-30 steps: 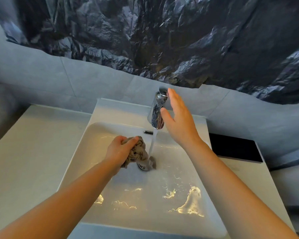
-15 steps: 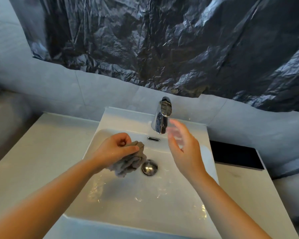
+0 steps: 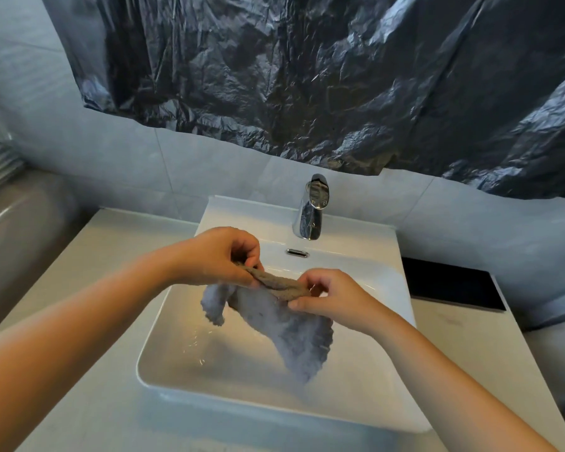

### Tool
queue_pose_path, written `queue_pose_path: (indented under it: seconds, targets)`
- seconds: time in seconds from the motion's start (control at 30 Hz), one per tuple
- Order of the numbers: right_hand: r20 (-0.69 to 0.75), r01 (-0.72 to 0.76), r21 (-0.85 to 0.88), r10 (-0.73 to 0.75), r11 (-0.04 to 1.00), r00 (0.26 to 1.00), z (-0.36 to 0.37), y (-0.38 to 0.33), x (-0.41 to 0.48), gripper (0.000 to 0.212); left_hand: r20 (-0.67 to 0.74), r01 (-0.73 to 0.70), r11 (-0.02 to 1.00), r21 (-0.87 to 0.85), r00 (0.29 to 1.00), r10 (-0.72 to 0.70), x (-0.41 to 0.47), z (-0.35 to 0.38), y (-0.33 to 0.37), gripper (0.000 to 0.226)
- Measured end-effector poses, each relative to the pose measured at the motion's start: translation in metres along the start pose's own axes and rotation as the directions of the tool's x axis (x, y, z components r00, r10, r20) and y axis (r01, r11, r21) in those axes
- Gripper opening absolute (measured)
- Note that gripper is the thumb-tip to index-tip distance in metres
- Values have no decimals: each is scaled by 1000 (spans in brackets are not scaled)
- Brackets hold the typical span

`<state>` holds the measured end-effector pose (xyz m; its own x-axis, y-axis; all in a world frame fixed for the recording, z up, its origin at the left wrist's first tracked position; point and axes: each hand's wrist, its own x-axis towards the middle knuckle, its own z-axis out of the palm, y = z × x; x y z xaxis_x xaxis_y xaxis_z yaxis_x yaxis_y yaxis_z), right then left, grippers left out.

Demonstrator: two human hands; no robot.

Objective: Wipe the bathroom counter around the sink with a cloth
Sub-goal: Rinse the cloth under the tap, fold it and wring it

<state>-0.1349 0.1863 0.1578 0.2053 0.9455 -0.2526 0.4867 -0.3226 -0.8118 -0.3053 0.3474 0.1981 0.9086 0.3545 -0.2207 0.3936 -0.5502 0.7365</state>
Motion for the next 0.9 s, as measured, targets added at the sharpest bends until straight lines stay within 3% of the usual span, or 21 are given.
queue_pose_path:
  seconds: [0.07,0.17,0.3,0.37,0.5,0.57,0.7,0.8,0.9]
  targets:
    - [-73,23,-183,-37,983,997,-3,1,-3,20,70,53,995,87,996,-59,-1,3,-5,26]
    - [-45,29,-264,-43,964,998,-7,0,-13,26,106,75,996,43,991,-79,-5,13,-7,27]
    - [-25,47,-349,-59,936,998,-13,7,-21,24,-116,29,995,-97,992,-40,-9,17,-2,23]
    - [17,26,-278,-22,960,1000,-12,11,-22,21,-197,-21,985,-168,980,-13,-9,18,-3,20]
    - [186,-37,-38,43,999,982,-1,19,-24,60,-203,-65,984,-165,979,31,-7,20,1,25]
    - [219,-18,59,5,998,976,7,20,-23,55,-163,-85,982,-169,985,57,-6,19,9,28]
    - [-12,62,179,-61,982,998,12,13,-13,35,-48,-148,957,-248,989,141,-3,14,26,26]
    - [-2,57,321,-59,945,998,12,5,-5,28,-71,-174,929,-327,985,160,-4,9,37,15]
    - [9,111,298,-119,948,993,15,1,-4,12,-147,-175,926,-335,980,132,-5,1,41,11]
